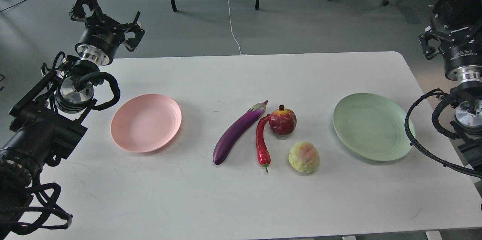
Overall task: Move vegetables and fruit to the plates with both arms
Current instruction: 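Move the right gripper forward toward the red pomegranate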
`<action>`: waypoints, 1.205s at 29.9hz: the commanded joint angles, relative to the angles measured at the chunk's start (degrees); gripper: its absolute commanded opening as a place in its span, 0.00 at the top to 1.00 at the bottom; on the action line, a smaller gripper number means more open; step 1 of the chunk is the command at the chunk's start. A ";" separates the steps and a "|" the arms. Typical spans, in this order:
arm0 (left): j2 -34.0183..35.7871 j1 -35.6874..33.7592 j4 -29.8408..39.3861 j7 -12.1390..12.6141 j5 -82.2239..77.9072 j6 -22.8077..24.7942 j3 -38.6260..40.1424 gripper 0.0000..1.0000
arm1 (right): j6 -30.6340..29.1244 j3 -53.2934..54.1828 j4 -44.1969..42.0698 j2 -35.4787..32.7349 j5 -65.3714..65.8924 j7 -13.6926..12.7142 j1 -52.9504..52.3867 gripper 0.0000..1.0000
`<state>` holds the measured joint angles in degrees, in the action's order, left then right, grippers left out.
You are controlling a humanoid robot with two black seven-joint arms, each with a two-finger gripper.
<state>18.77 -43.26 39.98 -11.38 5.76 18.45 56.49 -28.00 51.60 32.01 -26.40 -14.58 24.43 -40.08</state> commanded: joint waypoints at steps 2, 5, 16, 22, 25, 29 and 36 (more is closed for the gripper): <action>1.44 0.11 0.01 -0.13 -0.05 -0.17 0.03 0.02 | 0.00 -0.62 0.16 0.73 0.08 0.09 0.00 0.00; 1.53 0.19 0.10 -0.05 -0.05 0.00 0.11 0.02 | 0.00 -0.98 0.95 1.70 0.17 0.09 -0.35 0.00; 1.79 0.11 0.01 0.22 -0.22 -0.79 -0.94 0.02 | 0.00 -28.34 3.32 -3.83 0.61 0.00 -19.04 0.01; 3.81 0.19 0.19 -0.05 -0.40 0.35 -0.94 0.02 | 0.00 -55.79 9.73 -4.72 10.43 0.17 -37.76 0.01; 4.51 0.19 0.28 0.04 -0.40 1.32 -0.94 0.02 | 0.93 -66.34 13.86 -3.75 19.65 0.18 -45.06 0.01; 4.69 0.19 0.54 0.22 -0.13 0.62 -0.94 0.02 | 3.73 -79.25 18.96 0.19 31.60 0.18 -52.36 0.01; 6.62 0.46 0.54 -0.05 -0.13 1.49 -0.85 0.02 | 12.51 -100.96 22.84 11.87 49.44 1.05 -57.83 0.01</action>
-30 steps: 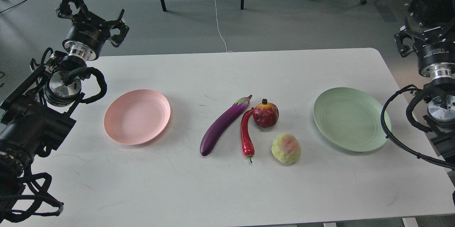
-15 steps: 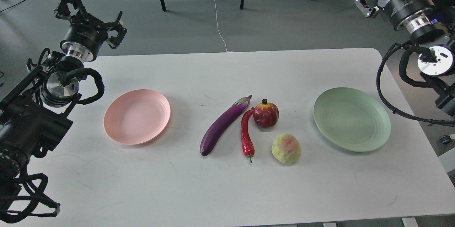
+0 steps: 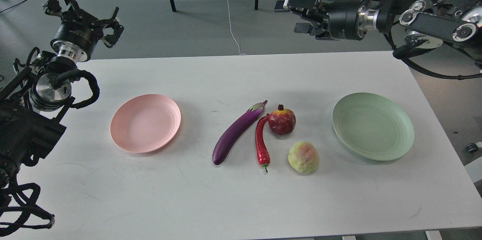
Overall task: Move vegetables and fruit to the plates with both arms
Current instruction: 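Move the right gripper forward toward the red pomegranate, then grasp the red pomegranate with the right gripper and lift it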
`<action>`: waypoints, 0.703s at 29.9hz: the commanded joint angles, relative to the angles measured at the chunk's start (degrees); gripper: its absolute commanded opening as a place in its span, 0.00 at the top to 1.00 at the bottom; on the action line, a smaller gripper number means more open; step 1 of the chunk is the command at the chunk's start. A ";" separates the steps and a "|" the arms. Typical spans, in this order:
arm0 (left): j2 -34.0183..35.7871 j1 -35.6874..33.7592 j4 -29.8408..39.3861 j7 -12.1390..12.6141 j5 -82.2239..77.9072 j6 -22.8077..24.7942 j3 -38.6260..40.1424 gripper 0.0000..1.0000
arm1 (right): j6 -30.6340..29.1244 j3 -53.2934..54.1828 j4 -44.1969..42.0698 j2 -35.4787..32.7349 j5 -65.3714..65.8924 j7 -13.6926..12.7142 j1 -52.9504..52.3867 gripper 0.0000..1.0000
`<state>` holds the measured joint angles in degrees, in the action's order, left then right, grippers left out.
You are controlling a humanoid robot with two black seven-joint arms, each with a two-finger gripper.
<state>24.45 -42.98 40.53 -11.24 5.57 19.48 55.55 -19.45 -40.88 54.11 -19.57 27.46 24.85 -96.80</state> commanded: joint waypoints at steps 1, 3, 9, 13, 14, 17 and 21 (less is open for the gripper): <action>1.03 0.18 -0.02 -0.19 -0.03 0.65 0.08 0.02 | 5.46 -11.21 0.47 6.81 9.78 0.90 -1.11 0.01; 1.21 0.18 -0.11 -0.19 -0.03 1.00 0.08 0.02 | 8.36 -16.14 -0.05 9.80 12.69 2.12 -0.94 0.01; 1.12 0.35 -0.37 -0.19 -0.03 1.09 0.00 0.02 | 9.96 -21.33 -0.58 15.08 12.97 3.15 0.73 0.03; 1.12 0.53 -0.37 -0.19 -0.12 1.09 0.08 0.02 | 10.13 -23.72 -3.04 17.19 12.97 3.15 2.13 0.04; 1.12 0.53 -0.46 -0.19 -0.12 1.09 0.08 0.02 | 10.13 -23.81 -3.39 17.28 12.97 3.15 2.75 0.05; 1.21 0.53 -0.54 -0.10 -0.12 1.17 0.08 0.02 | 10.22 -24.24 -4.71 18.07 12.97 3.15 4.33 0.06; 1.74 0.79 -0.72 -0.01 -0.12 1.52 0.00 0.02 | 12.85 -24.33 -7.17 18.69 12.97 3.15 7.58 0.07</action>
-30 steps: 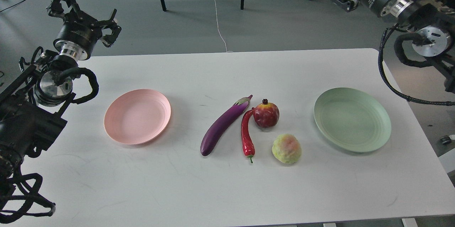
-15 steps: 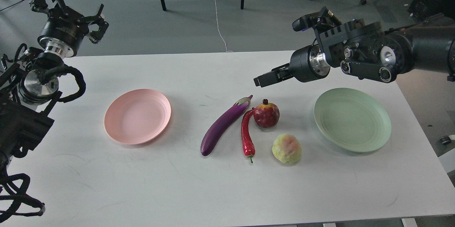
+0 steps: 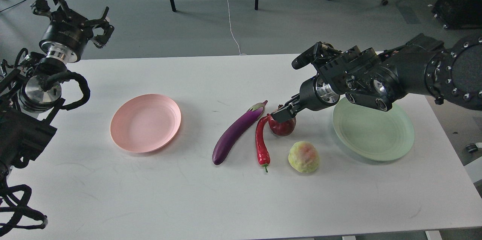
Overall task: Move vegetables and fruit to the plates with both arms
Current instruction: 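Grasp the red pomegranate with the right gripper and lift it, then place the pomegranate on the green plate and release with right gripper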
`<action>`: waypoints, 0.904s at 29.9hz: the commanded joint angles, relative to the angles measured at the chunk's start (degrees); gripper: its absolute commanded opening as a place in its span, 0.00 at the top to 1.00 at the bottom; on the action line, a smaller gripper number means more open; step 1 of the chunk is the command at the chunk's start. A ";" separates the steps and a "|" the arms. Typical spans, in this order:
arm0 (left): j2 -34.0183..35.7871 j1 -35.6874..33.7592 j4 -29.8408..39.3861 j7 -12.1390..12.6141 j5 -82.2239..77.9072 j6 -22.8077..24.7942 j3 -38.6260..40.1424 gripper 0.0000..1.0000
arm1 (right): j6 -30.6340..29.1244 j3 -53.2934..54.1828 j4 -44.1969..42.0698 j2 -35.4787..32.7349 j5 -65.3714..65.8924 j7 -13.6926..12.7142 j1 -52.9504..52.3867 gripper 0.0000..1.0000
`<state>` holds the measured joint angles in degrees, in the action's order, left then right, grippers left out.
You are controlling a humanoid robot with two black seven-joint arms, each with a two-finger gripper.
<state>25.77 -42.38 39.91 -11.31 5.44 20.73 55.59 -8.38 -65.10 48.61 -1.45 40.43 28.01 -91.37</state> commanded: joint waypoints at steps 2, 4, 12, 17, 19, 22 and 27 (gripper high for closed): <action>0.42 0.72 -0.09 0.14 0.00 0.27 0.04 0.02 | 2.32 -0.20 -3.16 1.27 0.00 -0.01 3.91 0.08; 0.51 0.81 -0.18 0.06 0.00 0.27 -0.04 0.02 | 2.32 -0.20 -4.57 1.45 0.00 -0.01 5.49 0.12; 0.33 0.90 -0.53 0.14 -0.08 0.27 -0.04 0.02 | 2.14 -0.38 -4.58 0.75 0.61 -0.01 6.29 0.48; 0.59 0.90 -0.53 0.14 -0.08 0.36 -0.04 0.02 | 2.58 0.76 -3.35 -4.24 -0.18 -0.01 2.35 0.61; 1.21 0.90 -0.53 0.14 -0.08 0.36 -0.04 0.02 | 2.85 2.16 -0.98 -8.98 -0.09 -0.01 0.58 0.61; 1.56 0.90 -0.53 0.14 -0.08 0.36 -0.04 0.02 | 2.76 2.70 2.80 -16.54 0.96 -0.01 -0.04 0.61; 1.30 2.04 -0.45 0.06 -0.08 0.97 -0.04 0.02 | 2.85 0.77 3.16 -23.76 5.52 -0.01 1.01 0.59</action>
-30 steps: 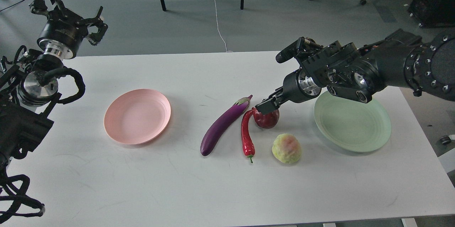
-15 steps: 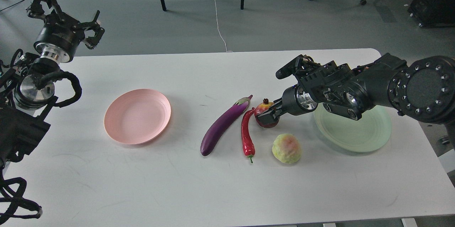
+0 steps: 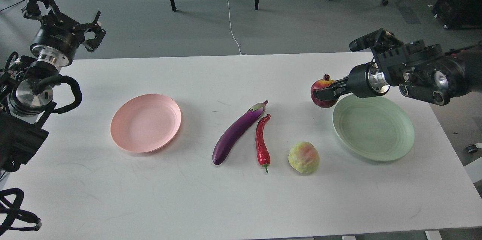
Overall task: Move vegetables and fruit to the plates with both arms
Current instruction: 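Place the pomegranate on the green plate and release with right gripper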
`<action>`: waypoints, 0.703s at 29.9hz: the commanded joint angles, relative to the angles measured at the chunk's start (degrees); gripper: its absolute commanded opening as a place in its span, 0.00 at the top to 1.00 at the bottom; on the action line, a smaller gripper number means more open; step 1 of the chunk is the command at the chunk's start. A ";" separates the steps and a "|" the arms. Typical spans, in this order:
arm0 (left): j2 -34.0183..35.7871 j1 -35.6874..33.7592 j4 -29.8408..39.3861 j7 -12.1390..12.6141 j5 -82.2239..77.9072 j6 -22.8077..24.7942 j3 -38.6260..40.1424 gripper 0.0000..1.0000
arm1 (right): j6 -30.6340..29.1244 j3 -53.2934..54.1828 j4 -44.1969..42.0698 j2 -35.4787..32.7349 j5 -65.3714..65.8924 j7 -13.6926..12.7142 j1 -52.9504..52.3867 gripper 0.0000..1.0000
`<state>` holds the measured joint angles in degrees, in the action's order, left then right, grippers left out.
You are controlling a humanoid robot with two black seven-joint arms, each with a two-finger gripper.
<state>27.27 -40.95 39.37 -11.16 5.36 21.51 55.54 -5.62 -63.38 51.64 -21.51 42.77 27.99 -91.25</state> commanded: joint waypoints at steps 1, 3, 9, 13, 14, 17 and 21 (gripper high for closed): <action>-0.20 0.69 0.00 -0.18 0.01 0.20 0.01 0.02 | 0.17 -1.13 0.04 -4.85 4.50 0.01 1.42 0.58; -0.11 0.95 0.09 -0.27 0.01 0.20 0.01 0.02 | 0.43 -0.95 -0.13 -7.13 5.74 0.01 3.35 0.55; 0.50 1.40 0.09 -0.27 0.01 0.38 0.01 0.02 | 3.25 -1.13 -1.44 -9.78 6.10 0.01 7.93 0.47; 0.59 1.40 0.09 -0.27 0.01 0.29 0.10 0.02 | 3.77 -0.95 -5.31 -9.43 6.10 0.01 11.53 0.38; 0.77 1.40 0.00 -0.27 0.01 0.29 0.10 0.02 | 4.04 -0.95 -5.84 -9.43 6.10 0.01 11.80 0.35; 1.12 1.48 0.00 -0.27 0.01 0.38 0.10 0.02 | 5.44 -0.95 -6.72 -9.69 6.10 0.01 11.89 0.17; 1.12 2.10 0.09 -0.35 0.01 0.38 0.10 0.02 | 5.71 -0.60 -6.72 -10.57 5.84 0.01 11.71 0.05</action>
<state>28.33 -39.14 39.42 -11.47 5.36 21.83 55.64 -0.06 -64.14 44.97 -31.42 48.80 28.00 -79.46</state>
